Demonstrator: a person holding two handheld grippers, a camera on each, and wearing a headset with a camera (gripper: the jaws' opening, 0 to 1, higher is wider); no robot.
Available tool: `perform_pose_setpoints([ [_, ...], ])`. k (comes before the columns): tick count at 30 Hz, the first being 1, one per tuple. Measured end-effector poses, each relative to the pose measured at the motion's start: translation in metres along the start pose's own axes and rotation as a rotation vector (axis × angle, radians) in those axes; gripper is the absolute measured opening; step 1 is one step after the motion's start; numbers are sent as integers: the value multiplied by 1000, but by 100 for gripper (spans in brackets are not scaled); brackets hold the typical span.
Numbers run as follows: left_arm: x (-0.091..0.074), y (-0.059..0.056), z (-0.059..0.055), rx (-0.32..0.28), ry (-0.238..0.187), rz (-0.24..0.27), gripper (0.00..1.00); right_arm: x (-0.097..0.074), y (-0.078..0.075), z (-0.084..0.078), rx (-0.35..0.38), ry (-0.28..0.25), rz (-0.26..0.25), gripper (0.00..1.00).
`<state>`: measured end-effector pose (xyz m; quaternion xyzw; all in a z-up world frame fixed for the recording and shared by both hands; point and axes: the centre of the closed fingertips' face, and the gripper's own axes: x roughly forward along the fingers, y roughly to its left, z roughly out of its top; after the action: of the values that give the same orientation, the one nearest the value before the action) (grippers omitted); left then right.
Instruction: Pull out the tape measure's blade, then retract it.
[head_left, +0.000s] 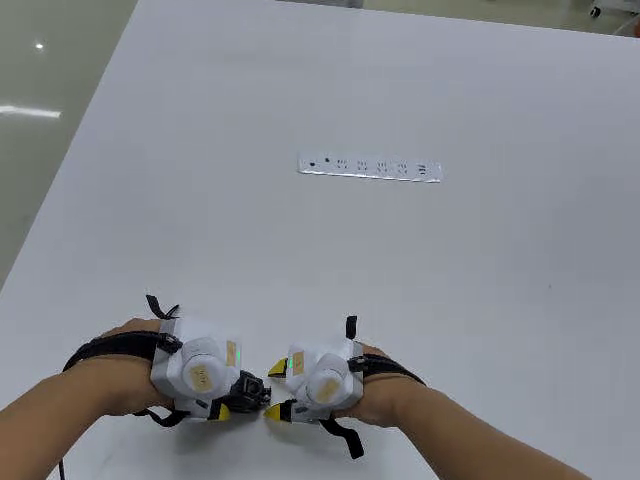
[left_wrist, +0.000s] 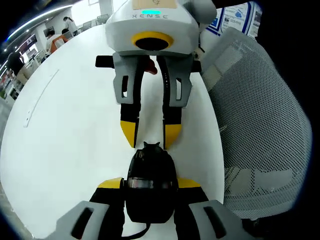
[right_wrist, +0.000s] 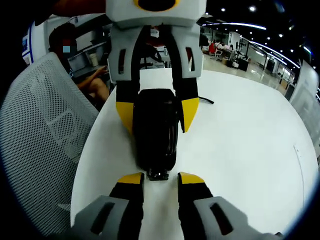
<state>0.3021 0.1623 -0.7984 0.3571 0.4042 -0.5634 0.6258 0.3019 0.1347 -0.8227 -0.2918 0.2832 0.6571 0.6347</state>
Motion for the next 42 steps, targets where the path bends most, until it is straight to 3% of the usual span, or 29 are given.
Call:
perform_pose_setpoints([
  [4,0,0,0,-1,-2,-4,35,1,6,-3,44,9,31,15],
  [10,0,0,0,-5,-3,-6,35,4,4,-1,-12,27,41,15],
  [18,-1,0,0,-15,-12,-1,35,3,2,-3,18,-12,34,12],
  [32,0,-1,-1,-12,-5,-8,35,0,4,-6,61,-4,28,13],
  [37,0,-1,-1,-10,1,-5,35,3,5,-4,23,25,17,14],
  [42,0,0,-1,-19,-8,-6,35,3,4,-4,36,35,23,15],
])
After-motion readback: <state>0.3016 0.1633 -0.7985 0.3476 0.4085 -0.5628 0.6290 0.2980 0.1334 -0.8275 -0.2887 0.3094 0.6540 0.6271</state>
